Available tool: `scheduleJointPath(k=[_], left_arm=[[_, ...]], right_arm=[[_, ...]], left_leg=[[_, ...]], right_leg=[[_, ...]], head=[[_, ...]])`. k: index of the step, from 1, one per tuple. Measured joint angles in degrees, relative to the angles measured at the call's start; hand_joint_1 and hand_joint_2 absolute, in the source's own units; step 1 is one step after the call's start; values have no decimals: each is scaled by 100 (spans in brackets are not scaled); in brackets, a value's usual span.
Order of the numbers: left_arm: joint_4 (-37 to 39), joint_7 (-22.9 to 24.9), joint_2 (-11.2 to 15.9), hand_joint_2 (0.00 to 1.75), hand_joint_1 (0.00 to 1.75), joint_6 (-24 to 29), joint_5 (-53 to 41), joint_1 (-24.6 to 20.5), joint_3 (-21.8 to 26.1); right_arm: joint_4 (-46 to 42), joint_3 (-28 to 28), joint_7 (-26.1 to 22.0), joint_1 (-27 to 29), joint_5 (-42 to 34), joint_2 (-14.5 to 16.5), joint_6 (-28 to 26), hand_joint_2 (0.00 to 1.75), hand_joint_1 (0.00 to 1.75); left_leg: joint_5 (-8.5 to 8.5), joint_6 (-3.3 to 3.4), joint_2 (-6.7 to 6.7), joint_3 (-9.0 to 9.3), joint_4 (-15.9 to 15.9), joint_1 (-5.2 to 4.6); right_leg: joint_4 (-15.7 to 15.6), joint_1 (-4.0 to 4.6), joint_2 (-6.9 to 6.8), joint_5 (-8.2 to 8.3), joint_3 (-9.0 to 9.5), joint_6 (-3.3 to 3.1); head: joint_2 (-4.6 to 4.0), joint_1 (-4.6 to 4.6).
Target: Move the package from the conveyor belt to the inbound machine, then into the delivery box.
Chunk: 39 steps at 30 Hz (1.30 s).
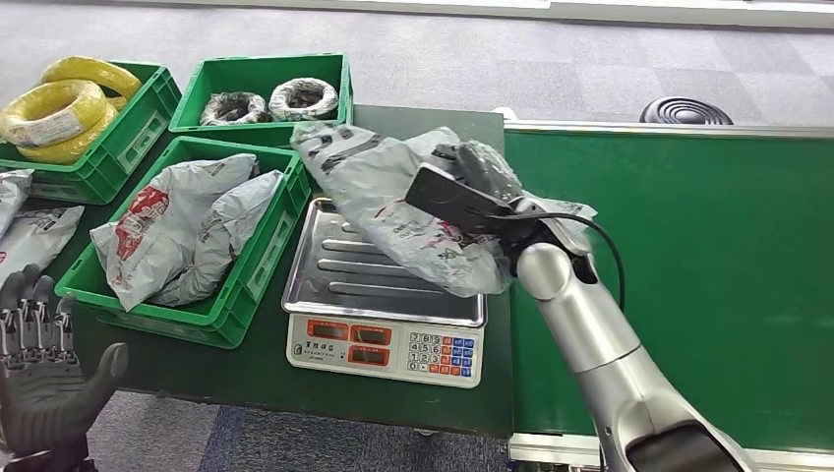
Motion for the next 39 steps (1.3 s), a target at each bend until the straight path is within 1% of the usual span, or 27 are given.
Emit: scheduleJointPath(k=[2, 5, 8, 10, 11, 12, 14, 15, 16, 20, 25, 29, 32, 34, 39], left_arm=[[11, 23, 68, 175, 0, 38, 4, -63, -64], [36, 45, 152, 175, 0, 84, 15, -152, -132], [61, 62, 222, 175, 0, 91, 27, -211, -181], [95, 104, 269, 175, 0, 104, 47, -282, -213], [115, 129, 288, 175, 0, 115, 56, -325, -229], [141, 153, 304, 175, 0, 125, 62, -370, -246], [191, 180, 324, 175, 0, 136, 64, -442, -276], [216, 187, 333, 175, 0, 137, 64, -473, -291], [238, 192, 341, 175, 0, 137, 64, -500, -305], [353, 219, 365, 175, 0, 124, 63, -594, -361], [497, 246, 367, 175, 0, 82, 2, -696, -398], [509, 217, 367, 175, 0, 84, -256, -770, -420], [487, 239, 378, 175, 0, 155, -685, -880, -466], [465, 312, 404, 175, 0, 280, -1007, -961, -536], [452, 653, 604, 175, 0, 787, -2054, -1242, -944]], right_arm=[[249, 284, 41, -196, 122, 208, 234, 175, 175], [601, 596, 79, -365, 240, 440, 396, 175, 175], [858, 774, 117, -476, 301, 562, 489, 175, 174], [1060, 864, 224, -561, 409, 603, 571, 175, 173], [1173, 900, 286, -596, 483, 618, 590, 175, 165], [1294, 933, 327, -625, 557, 626, 588, 175, 128], [1506, 979, 360, -665, 657, 632, 565, 175, 41], [1599, 999, 364, -681, 680, 632, 553, 175, 6], [1679, 1016, 369, -697, 697, 632, 537, 175, 0], [1978, 1035, 334, -753, 781, 616, 315, 175, 0], [2168, 937, 128, -739, 852, 494, 38, 175, 0], [2073, 659, -329, -602, 569, 356, -174, 175, 0], [1611, 269, -744, -298, 30, 227, -190, 175, 0], [1172, -29, -913, -47, -321, 145, -183, 175, 0], [-254, -840, -1327, 833, -1129, -36, -438, 175, 0]], left_leg=[[0, 0, 0, -2, 0, 0], [0, 0, -1, -4, 1, -1], [0, 0, -2, -6, 1, -2], [0, 0, -3, -5, 2, -3], [0, 0, -3, -5, 2, -3], [0, 0, -4, -5, 2, -3], [0, 1, -5, -4, 2, -2], [0, 1, -4, -4, 2, -2], [0, 1, -4, -4, 2, -2], [0, 1, -4, -4, 2, -2], [0, 1, -3, -5, 3, -2], [0, 1, -5, -5, 4, -3], [0, 1, -6, -6, 4, -2], [0, 1, -7, -7, 4, -2], [0, 1, -14, -13, 4, -2]], right_leg=[[0, 0, 0, 0, 0, 0], [-3, -1, -2, 0, 0, 0], [-6, -2, -3, 0, 0, 1], [-7, -3, -3, 0, 0, 1], [-7, -3, -4, 1, 1, 1], [-7, -3, -4, 1, 1, 1], [-6, -2, -4, 1, 1, 1], [-6, -2, -4, 2, 0, 0], [-6, -2, -3, 2, 0, 0], [-6, -2, -4, 2, -4, 0], [-7, -2, -3, 2, -5, 0], [-8, -3, -3, 2, -5, 0], [-8, -2, -4, 2, -6, 0], [-8, -2, -4, 2, -7, 0], [-9, -2, -13, 1, -11, 1]], head=[[0, 1], [0, 2], [0, 3], [0, 3], [0, 2], [0, 2], [0, 2], [0, 3], [0, 2], [0, 2], [0, 2], [0, 3], [0, 2], [0, 1], [0, 3]])
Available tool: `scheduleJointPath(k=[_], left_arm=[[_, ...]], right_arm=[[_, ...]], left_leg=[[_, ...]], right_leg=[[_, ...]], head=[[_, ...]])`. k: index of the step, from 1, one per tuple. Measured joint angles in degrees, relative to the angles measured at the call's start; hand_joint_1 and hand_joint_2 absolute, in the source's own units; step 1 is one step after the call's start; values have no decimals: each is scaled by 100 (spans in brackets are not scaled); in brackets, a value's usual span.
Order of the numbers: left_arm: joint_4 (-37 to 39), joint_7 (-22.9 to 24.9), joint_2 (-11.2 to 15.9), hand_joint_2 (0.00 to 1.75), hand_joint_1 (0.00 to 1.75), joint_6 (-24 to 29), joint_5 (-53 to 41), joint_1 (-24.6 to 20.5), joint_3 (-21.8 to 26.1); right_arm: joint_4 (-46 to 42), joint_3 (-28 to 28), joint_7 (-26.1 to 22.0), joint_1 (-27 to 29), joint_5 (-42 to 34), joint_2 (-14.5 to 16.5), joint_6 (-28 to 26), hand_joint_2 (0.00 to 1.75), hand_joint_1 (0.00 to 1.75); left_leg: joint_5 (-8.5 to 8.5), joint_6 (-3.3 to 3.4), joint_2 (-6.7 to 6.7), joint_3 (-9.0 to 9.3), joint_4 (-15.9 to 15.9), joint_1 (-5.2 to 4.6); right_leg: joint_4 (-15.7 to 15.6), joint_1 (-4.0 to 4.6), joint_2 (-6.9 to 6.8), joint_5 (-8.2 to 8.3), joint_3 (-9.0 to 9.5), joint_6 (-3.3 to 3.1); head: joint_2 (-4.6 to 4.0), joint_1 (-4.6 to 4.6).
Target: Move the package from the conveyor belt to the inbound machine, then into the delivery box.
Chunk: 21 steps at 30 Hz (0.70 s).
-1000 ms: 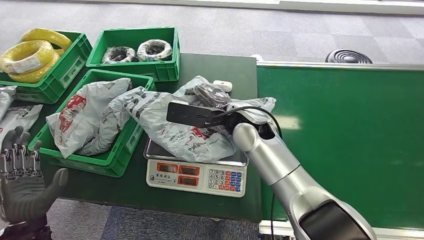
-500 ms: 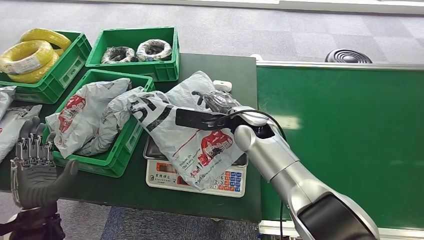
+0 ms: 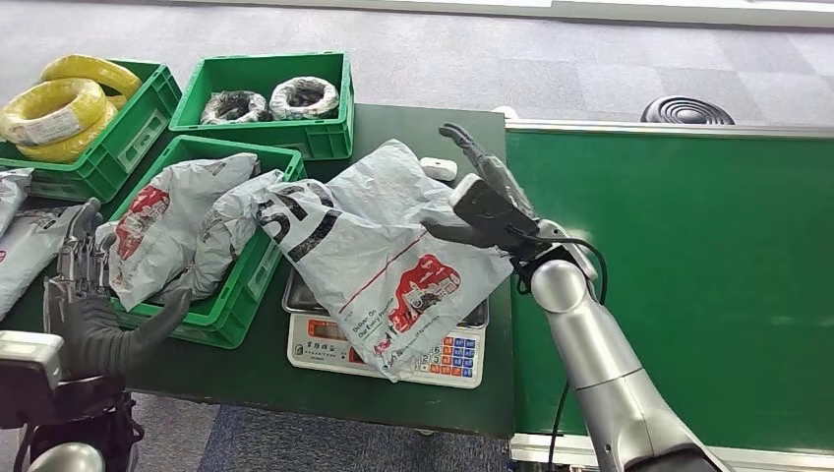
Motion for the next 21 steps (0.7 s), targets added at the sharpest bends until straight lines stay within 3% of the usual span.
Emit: scheduleJointPath(k=[6, 10, 14, 21], left_arm=[[39, 495, 292, 175, 0, 216, -784, -395, -639], [407, 1307, 574, 175, 0, 297, -1539, -867, -1250], [1068, 1882, 782, 175, 0, 360, -2046, -1389, -1911], [2850, 2218, 860, 175, 0, -93, -2257, -2392, -2817]], right_arm=[[-1360, -718, -341, 873, -411, -154, -388, 175, 0], [-2240, -1188, -779, 1643, -658, -242, -1589, 175, 0], [-2971, -1632, -922, 2567, -1069, -350, -2472, 175, 0], [-3678, -1917, -1043, 3903, -1584, -403, -2813, 175, 0]], left_leg=[[-1, 1, 7, -1, 1, -1], [-1, 1, -23, -4, 2, 0], [-2, 1, -13, -5, 1, -2], [-2, 1, -7, -8, 0, -2]], right_leg=[[-2, -1, 3, 1, -7, 0], [-3, 0, -26, -1, 1, 1], [-4, -2, -18, -1, -3, 1], [-3, -2, -14, 0, -6, 0]], head=[[0, -2], [0, -1], [0, 0], [0, -2]])
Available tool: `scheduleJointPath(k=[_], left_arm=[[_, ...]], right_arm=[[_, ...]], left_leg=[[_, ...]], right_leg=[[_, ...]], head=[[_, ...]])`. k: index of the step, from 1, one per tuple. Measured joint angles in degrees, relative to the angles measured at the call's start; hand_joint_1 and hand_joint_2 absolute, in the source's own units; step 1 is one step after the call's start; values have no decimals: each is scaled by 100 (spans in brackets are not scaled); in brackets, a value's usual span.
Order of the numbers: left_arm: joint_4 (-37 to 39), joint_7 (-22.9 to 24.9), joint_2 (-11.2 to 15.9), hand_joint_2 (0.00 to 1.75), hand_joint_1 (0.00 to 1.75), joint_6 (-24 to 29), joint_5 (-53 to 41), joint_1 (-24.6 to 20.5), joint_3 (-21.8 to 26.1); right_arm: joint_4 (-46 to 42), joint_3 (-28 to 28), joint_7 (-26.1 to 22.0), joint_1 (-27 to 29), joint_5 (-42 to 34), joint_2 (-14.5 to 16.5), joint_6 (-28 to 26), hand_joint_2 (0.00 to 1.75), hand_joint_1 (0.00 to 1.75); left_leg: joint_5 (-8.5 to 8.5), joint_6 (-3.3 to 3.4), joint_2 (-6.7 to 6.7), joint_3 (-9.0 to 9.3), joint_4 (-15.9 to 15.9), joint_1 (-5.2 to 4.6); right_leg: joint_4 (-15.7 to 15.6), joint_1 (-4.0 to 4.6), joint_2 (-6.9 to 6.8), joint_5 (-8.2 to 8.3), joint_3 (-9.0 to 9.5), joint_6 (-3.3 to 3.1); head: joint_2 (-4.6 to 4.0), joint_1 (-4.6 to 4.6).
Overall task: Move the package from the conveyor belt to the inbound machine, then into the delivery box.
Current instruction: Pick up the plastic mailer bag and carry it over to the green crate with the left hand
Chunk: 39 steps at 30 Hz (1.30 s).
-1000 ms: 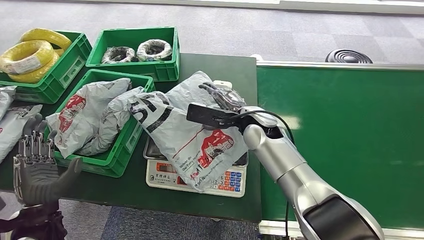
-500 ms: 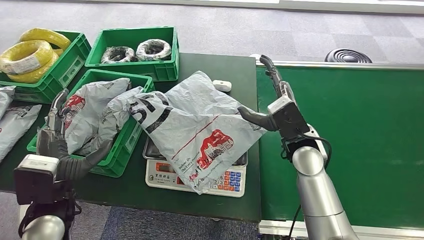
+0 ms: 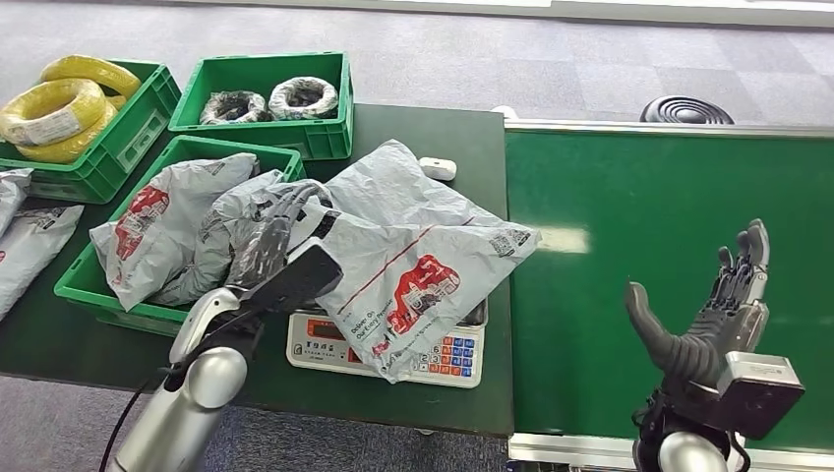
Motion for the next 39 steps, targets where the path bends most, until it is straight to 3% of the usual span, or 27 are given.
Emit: scheduleJointPath(k=[4, 11, 13, 15, 16, 20, 31, 35, 39], left_arm=[[881, 3, -95, 175, 0, -112, 7, -437, -364], [1638, 33, -231, 175, 0, -251, 45, -824, -665], [1976, 48, -384, 175, 72, -321, 25, -992, -789], [2310, 57, -564, 175, 156, -357, -22, -1144, -930], [2462, 64, -640, 175, 164, -365, -51, -1212, -1003], [2832, 122, -807, 175, 166, -346, -153, -1380, -1207], [3000, 169, -796, 175, 175, -356, -246, -1512, -1273], [2661, 241, -711, 175, 175, -260, -347, -1511, -1148], [1814, 374, -550, 175, 175, -262, -367, -1527, -805]], right_arm=[[-58, 66, -4, 248, -79, -41, -29, 175, 0], [-102, 179, -1, 324, -138, -100, -31, 175, 0], [-103, 297, -1, 301, -138, -97, -40, 175, 0], [-103, 429, 4, 275, -152, -85, -56, 175, 0], [-103, 489, 10, 264, -164, -76, -61, 175, 0], [-105, 667, 70, 235, -206, -27, -49, 175, 0], [-105, 777, 192, 135, -197, 95, 116, 175, 0], [-106, 776, 202, 149, -181, 109, 142, 175, 0], [-153, 760, 202, 215, -159, 110, 185, 175, 0]], left_leg=[[1, 0, 15, 3, 0, 0], [0, 0, 14, 1, 1, 0], [1, 0, 13, 0, 1, 0], [1, 0, 13, 0, 1, -1], [1, 0, 13, 0, 1, -1], [1, 0, 14, 1, 1, -1], [1, 0, 13, 0, 0, 0], [1, 0, 14, -1, 0, 0], [1, 0, 14, -2, 0, 1]], right_leg=[[2, 0, 16, 4, 1, -3], [1, 0, 17, 4, -2, -3], [1, -1, 16, 4, 0, -3], [1, -1, 16, 5, 1, -2], [1, -1, 16, 5, 1, -2], [2, 0, 17, 6, 0, -2], [3, 0, 17, 5, 0, -2], [3, 0, 17, 6, -1, -2], [4, 1, 17, 5, -5, -2]], head=[[0, 0], [0, 0], [0, 0], [0, 0], [0, 1], [0, -1], [0, 1], [0, -1], [0, -2]])
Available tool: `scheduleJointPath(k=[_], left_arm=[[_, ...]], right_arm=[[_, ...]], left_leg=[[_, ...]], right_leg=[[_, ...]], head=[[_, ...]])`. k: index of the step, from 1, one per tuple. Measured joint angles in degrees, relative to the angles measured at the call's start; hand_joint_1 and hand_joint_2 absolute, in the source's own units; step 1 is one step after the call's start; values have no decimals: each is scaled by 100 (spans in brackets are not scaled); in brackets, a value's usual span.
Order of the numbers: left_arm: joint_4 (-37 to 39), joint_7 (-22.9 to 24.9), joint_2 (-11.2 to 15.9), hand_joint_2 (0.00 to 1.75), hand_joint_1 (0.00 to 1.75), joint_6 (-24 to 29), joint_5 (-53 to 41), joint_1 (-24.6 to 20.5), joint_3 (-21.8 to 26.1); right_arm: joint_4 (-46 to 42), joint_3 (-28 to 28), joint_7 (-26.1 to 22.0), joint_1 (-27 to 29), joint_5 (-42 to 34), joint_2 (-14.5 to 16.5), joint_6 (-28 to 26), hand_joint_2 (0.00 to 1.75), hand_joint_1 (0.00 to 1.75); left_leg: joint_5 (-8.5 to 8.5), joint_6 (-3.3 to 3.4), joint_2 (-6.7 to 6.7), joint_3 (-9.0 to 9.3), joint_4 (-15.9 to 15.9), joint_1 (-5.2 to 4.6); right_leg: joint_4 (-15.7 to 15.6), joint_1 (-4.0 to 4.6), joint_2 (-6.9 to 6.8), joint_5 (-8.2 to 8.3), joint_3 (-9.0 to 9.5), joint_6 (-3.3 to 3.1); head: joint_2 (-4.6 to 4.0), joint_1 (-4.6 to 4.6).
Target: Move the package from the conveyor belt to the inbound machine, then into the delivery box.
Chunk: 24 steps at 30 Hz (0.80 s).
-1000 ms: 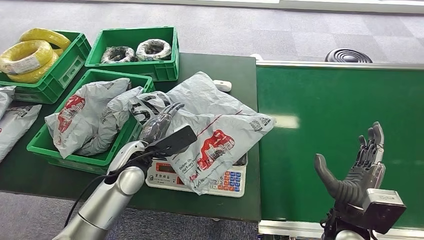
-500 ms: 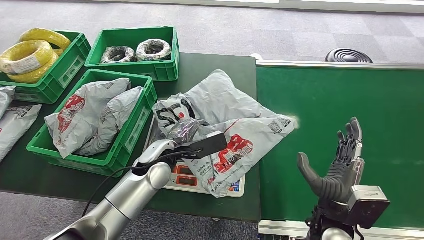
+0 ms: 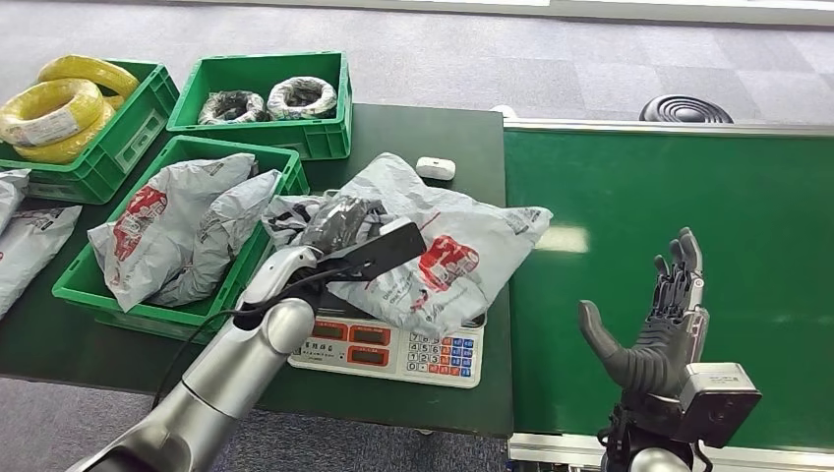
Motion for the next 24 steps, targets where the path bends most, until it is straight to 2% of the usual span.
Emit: scheduleJointPath(k=[3, 7, 11, 14, 18, 22, 24], left_arm=[[-520, 22, 87, 175, 175, 10, -42, -34, 222], [-1331, -184, 214, 175, 175, 600, -208, -111, 475], [-2527, -210, 600, 175, 175, 983, 66, -493, 1197], [-2858, -318, 1013, 175, 175, 1474, 240, -692, 1774], [-2708, -385, 1728, 175, 175, 1493, 424, -615, 2579], [-1927, -620, 2397, 175, 175, 1064, 521, -77, 3138], [-1534, -749, 2620, 175, 175, 944, 434, 210, 3270]], right_arm=[[-37, -10, 0, 28, 18, 1, 3, 175, 0], [-141, -118, -33, 147, -8, 5, -37, 175, 0], [-373, -396, -215, 549, -207, -4, -210, 175, 0], [-479, -527, -289, 803, -311, -43, -320, 175, 0], [-578, -586, -314, 1003, -395, -113, -455, 175, 0], [-597, -585, -280, 1015, -517, -224, -487, 175, 0], [-597, -582, -265, 1000, -552, -275, -487, 175, 0]], left_leg=[[0, 0, 0, -1, 0, 0], [1, 0, 0, -7, 0, 0], [0, 0, 3, -10, -2, 0], [0, -1, 8, -5, -7, 1], [0, -2, 21, 12, -16, 1], [0, -4, 37, 25, -17, 1], [2, -4, 36, 22, -16, 1]], right_leg=[[0, 0, 0, 0, 0, 0], [0, 0, 0, 0, -3, 0], [1, 0, 2, -1, -7, -1], [2, 1, 6, -3, -9, -3], [3, 1, 15, -5, -2, -7], [4, 1, 30, -6, 4, -8], [5, 1, 31, -5, 2, -8]], head=[[0, 1], [0, 2], [0, 0], [0, 2], [0, 0], [0, 2], [0, 4]])
